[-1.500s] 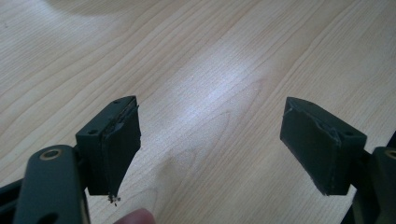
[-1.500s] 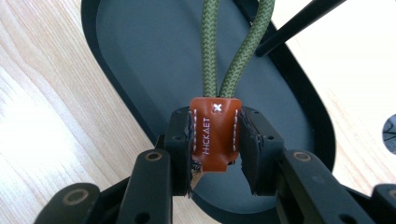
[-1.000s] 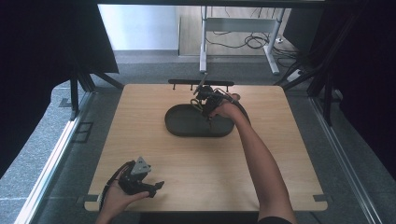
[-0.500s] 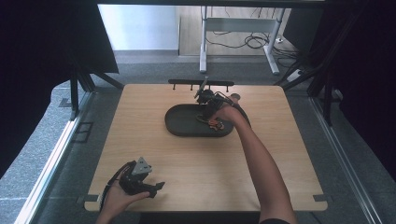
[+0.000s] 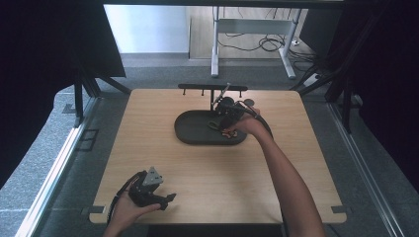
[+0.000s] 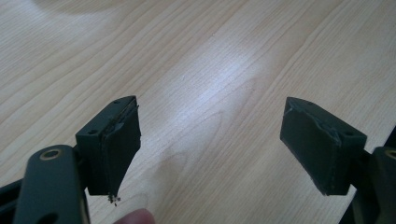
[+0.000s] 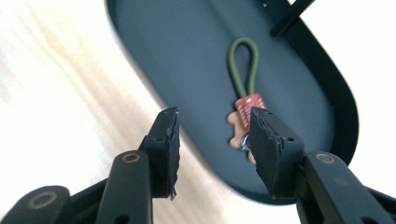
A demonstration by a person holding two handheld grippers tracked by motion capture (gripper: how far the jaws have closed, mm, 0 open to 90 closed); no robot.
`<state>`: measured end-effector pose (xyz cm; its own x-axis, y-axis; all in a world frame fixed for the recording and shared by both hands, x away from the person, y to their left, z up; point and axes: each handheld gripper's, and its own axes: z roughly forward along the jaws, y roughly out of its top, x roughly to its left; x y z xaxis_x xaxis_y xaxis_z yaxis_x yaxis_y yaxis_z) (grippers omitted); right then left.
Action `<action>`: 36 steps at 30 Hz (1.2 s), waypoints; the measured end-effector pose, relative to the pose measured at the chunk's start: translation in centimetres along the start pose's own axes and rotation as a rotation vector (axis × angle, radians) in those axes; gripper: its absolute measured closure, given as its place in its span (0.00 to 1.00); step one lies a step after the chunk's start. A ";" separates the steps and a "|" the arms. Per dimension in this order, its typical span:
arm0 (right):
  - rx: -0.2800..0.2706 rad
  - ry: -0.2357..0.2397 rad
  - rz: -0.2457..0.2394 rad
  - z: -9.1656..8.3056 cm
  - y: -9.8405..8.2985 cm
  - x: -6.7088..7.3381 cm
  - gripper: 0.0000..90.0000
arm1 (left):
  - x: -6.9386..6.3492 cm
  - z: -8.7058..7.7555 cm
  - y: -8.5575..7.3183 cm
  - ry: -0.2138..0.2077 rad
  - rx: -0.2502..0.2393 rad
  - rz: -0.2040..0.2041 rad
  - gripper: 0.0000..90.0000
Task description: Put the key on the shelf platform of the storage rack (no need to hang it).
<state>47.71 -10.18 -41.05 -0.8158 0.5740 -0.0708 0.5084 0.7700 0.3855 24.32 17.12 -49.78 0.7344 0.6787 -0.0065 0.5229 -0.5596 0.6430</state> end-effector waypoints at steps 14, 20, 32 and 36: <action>-0.085 0.035 0.016 -1.6 -6.9 2.3 0.57 | -0.1 0.2 0.0 0.002 0.007 0.003 0.23; -0.130 0.046 0.046 -2.1 -10.1 2.9 0.57 | -0.1 0.2 0.0 0.003 0.010 0.001 0.23; -0.201 0.021 0.076 -2.2 -16.5 4.6 0.57 | -0.2 0.2 0.0 0.008 0.012 0.003 0.23; -0.229 0.018 0.077 -2.1 -18.2 5.2 0.57 | -0.1 0.3 0.0 0.016 0.018 -0.006 0.23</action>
<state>33.69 -21.78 -46.52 -0.7826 0.6222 -0.0172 0.4956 0.6396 0.5876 24.30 16.92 -50.00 0.7244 0.6894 0.0021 0.5348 -0.5639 0.6293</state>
